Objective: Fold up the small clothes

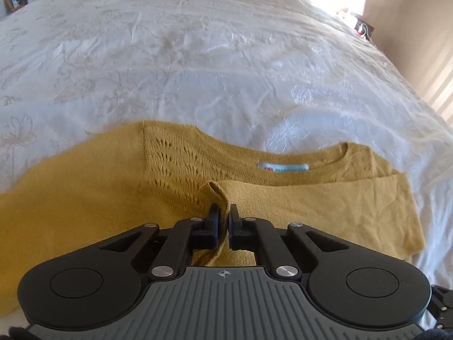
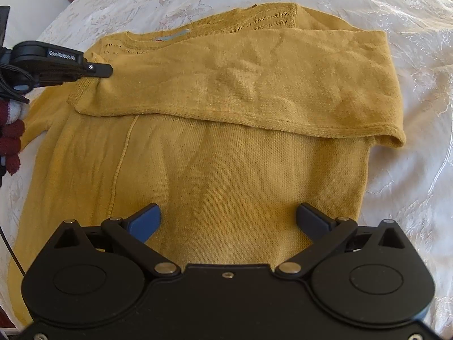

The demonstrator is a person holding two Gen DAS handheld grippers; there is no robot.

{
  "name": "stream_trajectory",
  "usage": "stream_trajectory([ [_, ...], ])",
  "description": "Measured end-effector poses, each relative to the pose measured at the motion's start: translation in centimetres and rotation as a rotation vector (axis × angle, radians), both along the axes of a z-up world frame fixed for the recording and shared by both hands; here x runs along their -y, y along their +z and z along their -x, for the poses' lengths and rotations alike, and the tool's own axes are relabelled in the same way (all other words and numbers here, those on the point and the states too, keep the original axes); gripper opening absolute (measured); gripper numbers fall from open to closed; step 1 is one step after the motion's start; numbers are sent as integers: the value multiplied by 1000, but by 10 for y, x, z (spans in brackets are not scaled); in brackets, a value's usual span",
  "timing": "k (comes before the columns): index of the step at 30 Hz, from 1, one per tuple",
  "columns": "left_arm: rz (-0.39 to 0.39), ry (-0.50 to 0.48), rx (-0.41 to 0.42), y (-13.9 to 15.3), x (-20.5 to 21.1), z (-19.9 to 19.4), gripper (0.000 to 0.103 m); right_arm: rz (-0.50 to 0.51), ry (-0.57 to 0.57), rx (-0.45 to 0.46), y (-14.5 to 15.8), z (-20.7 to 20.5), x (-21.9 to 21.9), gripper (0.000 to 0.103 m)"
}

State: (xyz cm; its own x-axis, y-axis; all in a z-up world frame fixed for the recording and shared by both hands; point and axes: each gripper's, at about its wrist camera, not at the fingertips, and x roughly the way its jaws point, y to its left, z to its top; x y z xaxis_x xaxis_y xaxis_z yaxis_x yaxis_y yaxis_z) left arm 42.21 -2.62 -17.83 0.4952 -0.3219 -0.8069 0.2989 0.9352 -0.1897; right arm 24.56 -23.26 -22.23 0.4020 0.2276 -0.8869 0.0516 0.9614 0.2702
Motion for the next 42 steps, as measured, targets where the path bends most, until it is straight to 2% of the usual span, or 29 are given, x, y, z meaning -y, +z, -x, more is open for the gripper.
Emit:
stream_trajectory([
  [3,-40,11,63,23,-12,1,4,-6,-9,1,0,0,2,103],
  [6,-63,59,28,18,-32,-9,4,-3,-10,0,-1,0,2,103],
  [8,-113,104,34,9,-44,-15,4,2,-9,-2,-2,0,1,103],
  [11,-36,171,-3,3,-64,-18,4,-5,-20,-1,0,0,2,103],
  [15,-24,150,-2,4,-62,-12,5,-7,-21,-2,0,0,3,103],
  [17,40,125,-42,0,-60,-10,17,0,-10,-5,-1,-1,2,103],
  [18,64,113,-71,-3,-57,-10,36,3,-6,-7,-1,-1,1,103],
  [19,80,104,-88,-7,-54,-9,42,4,-5,-8,-1,-2,1,103],
  [22,91,81,-101,-15,-42,-6,42,4,-4,-11,-1,-3,0,103],
  [26,104,32,-54,-16,-24,-4,43,5,1,-9,-1,-2,1,103],
  [29,84,-15,-65,-21,-9,-10,43,13,7,-11,-1,-2,0,103],
  [31,43,-12,-61,-23,-5,-14,43,12,5,-12,0,-3,0,103],
  [37,-67,46,42,-17,-8,-15,43,3,-1,-10,-1,-4,1,103],
  [40,-94,38,64,-18,-10,-19,44,6,4,-11,-1,-4,0,103],
  [42,-80,22,38,-22,-9,-24,45,4,3,-11,-1,-4,1,103],
])
